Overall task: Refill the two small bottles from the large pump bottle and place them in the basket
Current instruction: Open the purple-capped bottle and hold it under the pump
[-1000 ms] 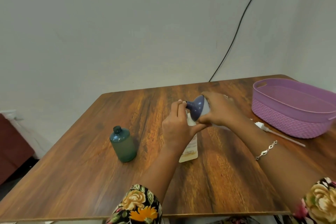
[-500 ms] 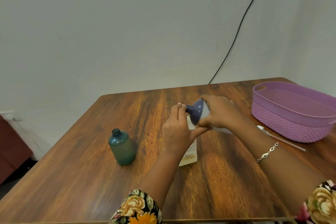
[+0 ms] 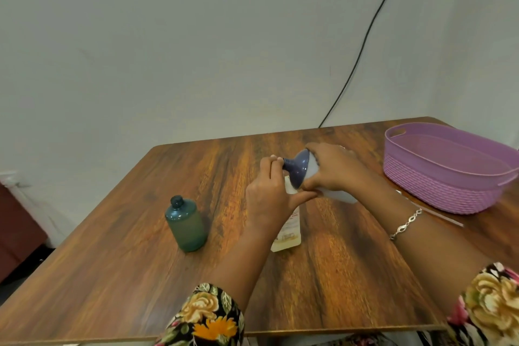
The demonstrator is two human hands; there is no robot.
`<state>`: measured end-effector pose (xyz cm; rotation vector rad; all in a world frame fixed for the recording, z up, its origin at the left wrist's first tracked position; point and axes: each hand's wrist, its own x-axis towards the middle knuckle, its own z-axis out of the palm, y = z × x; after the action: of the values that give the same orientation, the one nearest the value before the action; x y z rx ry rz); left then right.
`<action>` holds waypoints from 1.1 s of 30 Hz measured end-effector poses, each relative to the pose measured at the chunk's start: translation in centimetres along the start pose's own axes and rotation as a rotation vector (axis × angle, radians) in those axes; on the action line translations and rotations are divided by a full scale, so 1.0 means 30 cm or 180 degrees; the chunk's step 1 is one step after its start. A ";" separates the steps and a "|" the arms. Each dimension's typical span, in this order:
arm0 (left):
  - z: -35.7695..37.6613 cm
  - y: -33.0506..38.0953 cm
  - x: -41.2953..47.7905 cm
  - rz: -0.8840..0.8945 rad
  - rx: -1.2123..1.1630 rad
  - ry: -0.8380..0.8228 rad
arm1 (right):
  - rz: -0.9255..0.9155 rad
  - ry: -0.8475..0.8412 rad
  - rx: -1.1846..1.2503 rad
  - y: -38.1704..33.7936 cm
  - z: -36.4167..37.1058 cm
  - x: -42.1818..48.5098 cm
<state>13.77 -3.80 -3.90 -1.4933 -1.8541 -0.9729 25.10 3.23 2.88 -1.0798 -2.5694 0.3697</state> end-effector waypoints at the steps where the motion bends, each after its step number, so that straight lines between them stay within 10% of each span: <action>1: -0.007 0.002 0.008 0.0015 0.0042 -0.0001 | -0.0001 0.0026 0.0104 0.001 -0.004 -0.002; 33: -0.015 -0.018 0.048 0.0186 0.0086 0.0017 | 0.0023 0.0152 0.0241 -0.004 -0.015 0.002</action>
<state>12.93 -3.42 -2.61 -1.5184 -1.8027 -0.9201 25.16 3.23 3.34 -1.0585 -2.4896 0.4342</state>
